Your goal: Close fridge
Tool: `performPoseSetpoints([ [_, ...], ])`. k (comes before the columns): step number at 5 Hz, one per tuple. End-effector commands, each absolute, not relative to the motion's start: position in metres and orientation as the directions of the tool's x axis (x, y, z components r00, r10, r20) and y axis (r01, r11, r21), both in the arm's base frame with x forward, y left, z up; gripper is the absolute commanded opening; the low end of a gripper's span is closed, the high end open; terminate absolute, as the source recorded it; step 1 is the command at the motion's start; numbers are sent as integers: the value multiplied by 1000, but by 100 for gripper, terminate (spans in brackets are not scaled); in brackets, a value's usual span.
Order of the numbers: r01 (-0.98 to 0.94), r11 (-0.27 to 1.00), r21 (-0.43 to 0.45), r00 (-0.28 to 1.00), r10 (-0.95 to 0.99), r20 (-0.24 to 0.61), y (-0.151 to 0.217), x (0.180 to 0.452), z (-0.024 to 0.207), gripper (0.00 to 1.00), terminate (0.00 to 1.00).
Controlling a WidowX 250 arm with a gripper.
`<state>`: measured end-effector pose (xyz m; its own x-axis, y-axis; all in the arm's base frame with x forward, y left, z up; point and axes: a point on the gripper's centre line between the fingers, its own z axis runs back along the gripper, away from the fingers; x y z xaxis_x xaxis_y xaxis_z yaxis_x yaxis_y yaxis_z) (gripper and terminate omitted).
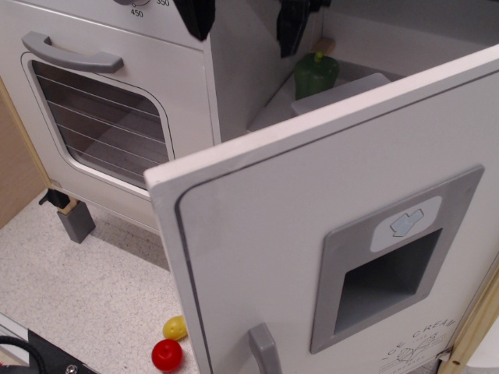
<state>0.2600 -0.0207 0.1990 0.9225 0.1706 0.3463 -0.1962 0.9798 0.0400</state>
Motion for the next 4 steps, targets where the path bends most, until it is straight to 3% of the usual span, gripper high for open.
performPoseSetpoints([
  [1,-43,999,1,925,39,377,-40,235,236,100,0],
  [3,148,989,-15,921,-133,367,-56,188,235,100,0],
  [4,173,985,-21,906,-151,395,-60,179,236,100,0],
])
